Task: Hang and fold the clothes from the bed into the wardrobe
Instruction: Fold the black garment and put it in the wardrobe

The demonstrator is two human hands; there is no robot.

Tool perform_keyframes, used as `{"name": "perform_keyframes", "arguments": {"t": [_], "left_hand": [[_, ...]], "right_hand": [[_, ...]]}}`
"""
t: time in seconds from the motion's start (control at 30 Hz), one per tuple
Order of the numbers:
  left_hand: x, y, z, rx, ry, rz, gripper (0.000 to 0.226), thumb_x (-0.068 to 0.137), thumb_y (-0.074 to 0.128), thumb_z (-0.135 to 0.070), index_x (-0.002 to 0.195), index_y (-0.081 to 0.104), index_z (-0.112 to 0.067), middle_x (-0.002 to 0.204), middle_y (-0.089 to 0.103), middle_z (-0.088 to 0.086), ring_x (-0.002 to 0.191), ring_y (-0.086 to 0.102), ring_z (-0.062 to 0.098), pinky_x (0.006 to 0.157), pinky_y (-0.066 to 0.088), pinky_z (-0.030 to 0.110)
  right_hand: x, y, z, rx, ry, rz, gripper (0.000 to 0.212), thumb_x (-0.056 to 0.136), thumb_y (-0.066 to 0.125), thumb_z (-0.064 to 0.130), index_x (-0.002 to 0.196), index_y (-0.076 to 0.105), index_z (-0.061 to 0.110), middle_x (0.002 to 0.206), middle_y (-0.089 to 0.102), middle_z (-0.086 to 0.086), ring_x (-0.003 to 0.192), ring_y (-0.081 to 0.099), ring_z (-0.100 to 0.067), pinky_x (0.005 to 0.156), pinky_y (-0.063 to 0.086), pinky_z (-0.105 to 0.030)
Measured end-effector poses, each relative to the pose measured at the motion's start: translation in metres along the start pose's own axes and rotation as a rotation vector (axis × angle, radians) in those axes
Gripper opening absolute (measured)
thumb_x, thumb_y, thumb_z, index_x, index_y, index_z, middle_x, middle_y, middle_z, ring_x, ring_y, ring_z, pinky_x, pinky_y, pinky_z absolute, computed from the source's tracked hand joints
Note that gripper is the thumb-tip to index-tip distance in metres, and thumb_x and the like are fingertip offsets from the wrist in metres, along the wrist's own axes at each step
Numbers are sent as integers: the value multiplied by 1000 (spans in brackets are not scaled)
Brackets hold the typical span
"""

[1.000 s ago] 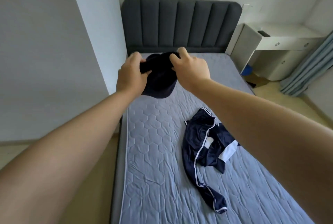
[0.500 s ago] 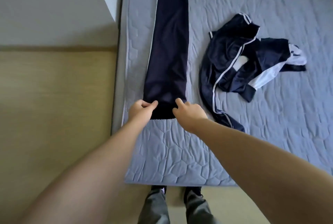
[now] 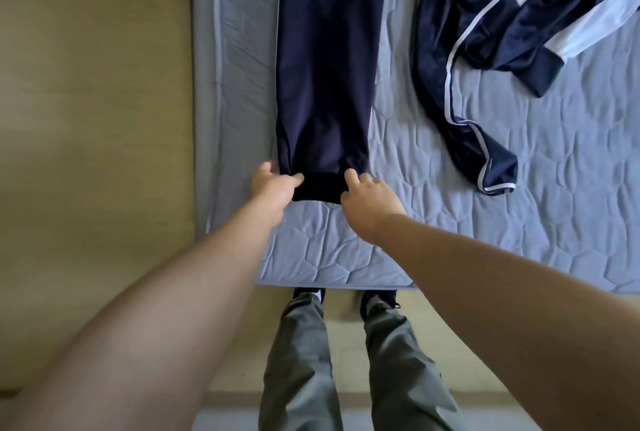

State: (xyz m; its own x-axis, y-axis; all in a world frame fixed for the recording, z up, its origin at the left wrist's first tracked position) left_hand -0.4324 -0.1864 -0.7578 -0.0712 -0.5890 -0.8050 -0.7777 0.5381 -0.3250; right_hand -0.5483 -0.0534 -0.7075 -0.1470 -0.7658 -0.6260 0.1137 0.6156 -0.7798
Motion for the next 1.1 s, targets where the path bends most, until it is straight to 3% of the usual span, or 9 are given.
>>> {"name": "perform_keyframes", "arguments": {"t": [0.13, 0.37, 0.53, 0.63, 0.77, 0.83, 0.93, 1.03, 1.1], "left_hand": [[7, 7, 27, -28, -45, 43, 51, 80, 75, -3, 125, 56, -16, 118, 67, 5, 106, 66, 26, 97, 54, 48], [5, 14, 63, -33, -117, 58, 37, 80, 73, -3, 112, 60, -17, 106, 69, 6, 99, 67, 26, 96, 54, 46], [1, 14, 73, 36, -62, 25, 27, 86, 72, -10, 105, 56, -18, 111, 69, 9, 97, 67, 25, 94, 55, 42], [2, 12, 71, 114, -38, 28, 29, 86, 73, -13, 107, 53, -18, 112, 66, 7, 103, 65, 29, 96, 54, 46], [0, 11, 68, -33, -111, 103, 25, 85, 70, -5, 101, 54, -16, 111, 68, 11, 99, 69, 29, 90, 57, 48], [-6, 11, 64, -157, -159, 155, 23, 84, 66, -1, 98, 53, -14, 105, 68, 12, 89, 70, 27, 77, 61, 43], [-17, 8, 59, -240, -204, 240, 16, 85, 61, -1, 98, 58, -11, 89, 68, 9, 75, 70, 22, 71, 61, 38], [-25, 3, 59, -272, -214, 223, 14, 84, 60, -2, 93, 58, -12, 83, 67, 7, 67, 68, 19, 75, 61, 42], [-30, -1, 63, -212, -142, 133, 33, 82, 66, -1, 111, 54, -11, 94, 68, 8, 78, 69, 23, 75, 61, 44]], "right_hand": [[-5, 31, 11, -9, -8, 61, 31, 86, 52, 7, 117, 58, 12, 129, 34, -14, 99, 47, -23, 75, 38, -32], [-18, 54, 24, -45, -36, 124, 36, 87, 53, 7, 123, 55, 10, 132, 32, -15, 103, 47, -24, 79, 41, -32], [-24, 72, 21, 75, -119, 98, 34, 89, 51, 9, 121, 58, 14, 126, 37, -12, 99, 47, -25, 80, 39, -35], [-24, 79, 13, 427, 63, 60, 21, 91, 46, 9, 108, 57, 14, 116, 44, -8, 84, 42, -23, 72, 35, -35], [-14, 77, 1, 1268, 704, -45, 8, 92, 43, 21, 101, 43, 21, 105, 54, -4, 78, 55, -22, 63, 42, -33], [-10, 74, 1, 1743, 954, 42, 22, 94, 47, 36, 111, 43, 21, 104, 62, -7, 80, 65, -23, 70, 54, -34], [-5, 75, 2, 2072, 947, 220, 47, 93, 56, 55, 122, 57, 18, 110, 69, -5, 96, 71, -24, 86, 58, -40], [-6, 78, 5, 2159, 892, 210, 46, 89, 69, 48, 117, 62, 12, 112, 71, -7, 96, 71, -23, 79, 61, -37], [-9, 79, 5, 2144, 892, 185, 44, 88, 72, 44, 111, 63, 9, 112, 69, -9, 93, 72, -24, 73, 62, -33]]}}
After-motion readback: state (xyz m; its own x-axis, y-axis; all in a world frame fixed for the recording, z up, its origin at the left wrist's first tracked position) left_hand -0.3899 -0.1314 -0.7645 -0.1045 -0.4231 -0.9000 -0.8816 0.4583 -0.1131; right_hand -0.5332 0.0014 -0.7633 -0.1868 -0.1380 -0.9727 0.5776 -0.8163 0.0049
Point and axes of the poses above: each hand's wrist, its own x-axis towards the middle knuckle, its own y-axis out of the palm, z = x × y, the point moved 2 cm from there along x, towards the middle knuckle
